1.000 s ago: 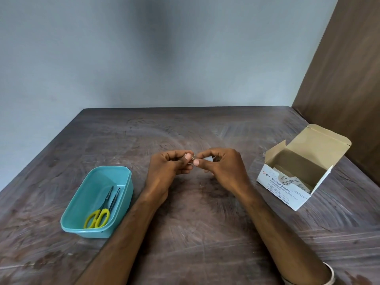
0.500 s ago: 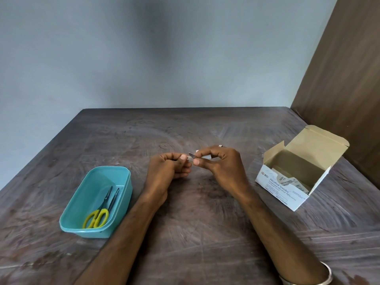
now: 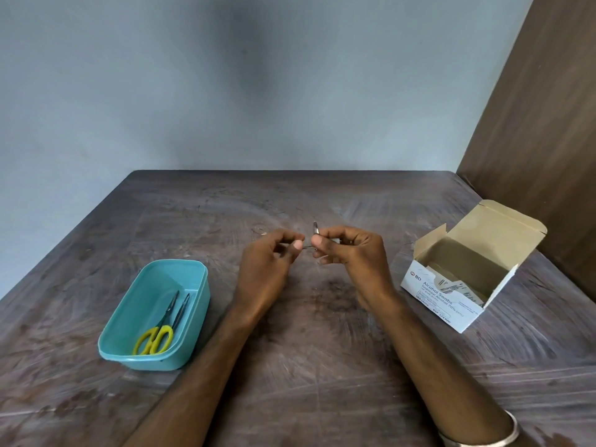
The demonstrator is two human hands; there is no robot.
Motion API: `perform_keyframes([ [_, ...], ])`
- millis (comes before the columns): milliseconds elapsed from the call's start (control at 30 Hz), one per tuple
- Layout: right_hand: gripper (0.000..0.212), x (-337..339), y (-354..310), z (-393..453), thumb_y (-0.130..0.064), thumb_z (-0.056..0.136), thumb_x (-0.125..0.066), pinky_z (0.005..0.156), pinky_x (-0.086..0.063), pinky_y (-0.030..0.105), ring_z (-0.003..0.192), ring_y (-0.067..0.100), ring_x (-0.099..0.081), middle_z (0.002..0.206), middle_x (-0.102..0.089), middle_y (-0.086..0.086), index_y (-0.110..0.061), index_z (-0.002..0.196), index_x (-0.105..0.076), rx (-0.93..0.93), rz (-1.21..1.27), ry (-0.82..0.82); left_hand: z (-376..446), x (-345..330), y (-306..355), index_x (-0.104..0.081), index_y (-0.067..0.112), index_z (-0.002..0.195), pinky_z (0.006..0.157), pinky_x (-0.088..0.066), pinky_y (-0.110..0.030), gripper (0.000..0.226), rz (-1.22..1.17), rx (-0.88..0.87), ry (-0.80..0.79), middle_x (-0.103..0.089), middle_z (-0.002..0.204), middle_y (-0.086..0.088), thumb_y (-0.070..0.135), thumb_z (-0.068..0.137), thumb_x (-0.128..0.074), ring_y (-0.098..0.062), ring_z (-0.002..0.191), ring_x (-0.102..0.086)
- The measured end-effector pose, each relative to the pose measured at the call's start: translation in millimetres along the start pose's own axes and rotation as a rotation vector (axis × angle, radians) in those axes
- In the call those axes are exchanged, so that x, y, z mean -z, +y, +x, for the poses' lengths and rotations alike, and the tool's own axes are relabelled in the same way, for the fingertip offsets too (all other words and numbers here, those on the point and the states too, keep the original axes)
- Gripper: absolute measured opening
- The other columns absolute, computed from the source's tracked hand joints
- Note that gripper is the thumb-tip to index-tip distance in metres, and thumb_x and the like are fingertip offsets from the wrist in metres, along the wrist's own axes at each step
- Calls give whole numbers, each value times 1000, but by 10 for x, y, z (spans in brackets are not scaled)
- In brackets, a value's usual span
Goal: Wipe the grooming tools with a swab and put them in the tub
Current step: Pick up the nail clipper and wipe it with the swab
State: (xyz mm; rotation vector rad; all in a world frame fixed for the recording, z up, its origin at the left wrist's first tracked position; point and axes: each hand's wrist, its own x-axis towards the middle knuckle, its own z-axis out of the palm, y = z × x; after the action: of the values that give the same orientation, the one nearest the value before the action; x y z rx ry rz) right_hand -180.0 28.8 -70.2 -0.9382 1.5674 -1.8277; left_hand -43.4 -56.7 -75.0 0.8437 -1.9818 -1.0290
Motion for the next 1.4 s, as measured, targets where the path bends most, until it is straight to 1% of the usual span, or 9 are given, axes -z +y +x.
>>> perform_keyframes([
  [133,8,-6,-27,-31,-11,83,-78,67,-60,34,71,24,-74,82,-77,15,-5,88,-76,-113,122,3,5,-40,-13,-76,21,99,74,-50,-27,14,220,-298,9,-74,92,8,22,85,-73,-9,86,-63],
  [267,12,3,-38,-22,-17,83,-77,61,-54,32,65,19,-65,79,-72,11,-6,87,-75,-200,138,-57,8,-30,-30,-78,17,92,69,-41,-7,13,233,-389,72,-74,83,7,12,80,-77,-2,73,-60],
  [400,20,-3,-54,-11,-19,76,-77,59,-50,31,62,17,-60,76,-68,7,-6,89,-71,-263,270,-104,-20,-22,18,-77,11,94,70,-48,-9,14,12,-256,23,-74,85,6,3,82,-73,-2,79,-66],
  [600,8,-3,-44,2,-11,87,-70,59,-49,31,63,18,-60,78,-69,8,-5,91,-69,-283,358,-120,-21,-41,13,-74,9,99,69,-53,-20,17,-254,-115,-38,-75,84,-2,0,86,-68,-15,74,-68],
  [833,14,-3,-11,16,-9,89,-67,61,-54,28,70,18,-65,89,-71,12,-3,102,-71,-254,372,-122,-35,-38,57,-74,14,98,64,-52,-18,24,-363,-53,-9,-74,79,11,-5,88,-64,-4,72,-66],
  [1000,32,42,9,44,-3,91,-66,64,-58,30,75,20,-71,93,-76,13,-11,122,-63,-158,312,-46,-8,-19,25,-73,19,97,63,-53,-20,27,-334,-34,31,-72,79,7,-5,87,-64,-7,70,-64],
  [1133,12,55,-7,44,-13,90,-69,60,-56,32,74,21,-72,94,-78,13,-11,101,-64,-127,256,-27,-2,-23,17,-72,33,88,62,-49,-12,37,-299,-29,43,-72,75,18,-4,86,-66,2,70,-64],
  [1233,6,46,24,42,-13,86,-73,55,-54,30,70,17,-67,82,-74,3,-11,91,-70,-118,218,-33,2,-23,17,-75,22,92,63,-46,-7,28,-254,-51,33,-71,75,18,-5,85,-67,8,70,-63],
  [1400,30,24,46,36,-18,73,-80,54,-56,30,67,18,-68,81,-73,7,-2,95,-66,-109,214,-40,1,-47,-1,-77,12,94,64,-45,-7,19,-192,-84,-20,-73,81,12,-3,84,-69,7,71,-64],
])
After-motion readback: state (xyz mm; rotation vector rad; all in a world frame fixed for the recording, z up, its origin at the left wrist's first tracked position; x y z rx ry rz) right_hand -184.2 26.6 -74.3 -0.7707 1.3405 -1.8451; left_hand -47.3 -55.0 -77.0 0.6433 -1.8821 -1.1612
